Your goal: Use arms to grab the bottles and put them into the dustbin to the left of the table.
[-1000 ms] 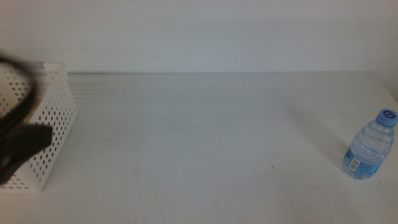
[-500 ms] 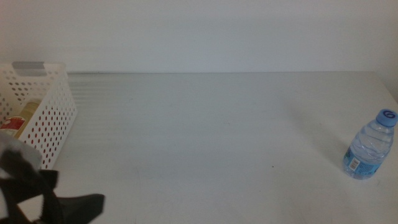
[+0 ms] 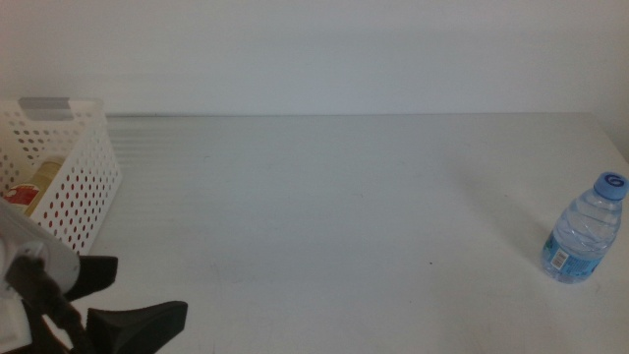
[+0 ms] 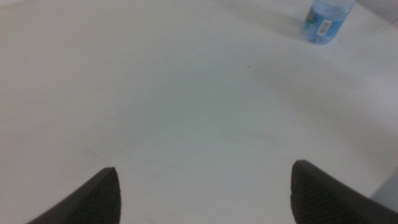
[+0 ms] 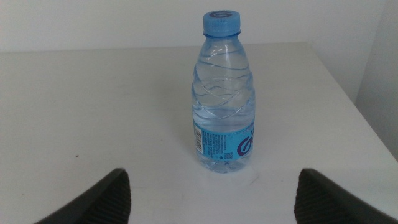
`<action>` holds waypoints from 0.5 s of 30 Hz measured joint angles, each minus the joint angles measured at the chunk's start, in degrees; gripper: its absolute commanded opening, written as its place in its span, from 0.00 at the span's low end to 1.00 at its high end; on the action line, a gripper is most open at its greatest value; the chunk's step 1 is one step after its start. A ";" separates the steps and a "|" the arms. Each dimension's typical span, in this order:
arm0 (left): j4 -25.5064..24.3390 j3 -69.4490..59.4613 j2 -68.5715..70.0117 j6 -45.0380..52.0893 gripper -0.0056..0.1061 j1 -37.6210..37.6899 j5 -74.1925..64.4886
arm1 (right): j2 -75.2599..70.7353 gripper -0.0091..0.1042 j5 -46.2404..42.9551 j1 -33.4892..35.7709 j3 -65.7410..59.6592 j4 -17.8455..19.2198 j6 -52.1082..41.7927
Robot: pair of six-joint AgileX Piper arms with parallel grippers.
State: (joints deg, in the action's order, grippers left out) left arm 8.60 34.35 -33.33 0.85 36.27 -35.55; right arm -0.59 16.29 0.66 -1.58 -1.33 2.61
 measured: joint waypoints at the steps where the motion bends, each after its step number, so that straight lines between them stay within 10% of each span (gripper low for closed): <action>1: -1.09 -0.06 0.00 -0.06 0.86 0.00 0.11 | 0.00 0.74 0.00 0.00 0.00 0.00 0.00; 15: -7.38 -0.06 0.00 -0.06 0.86 -2.81 3.73 | 0.00 0.74 0.00 0.00 0.00 0.00 0.00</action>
State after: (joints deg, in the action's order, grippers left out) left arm 1.22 34.30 -33.33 0.79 33.46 -31.82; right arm -0.59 16.29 0.66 -1.58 -1.33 2.61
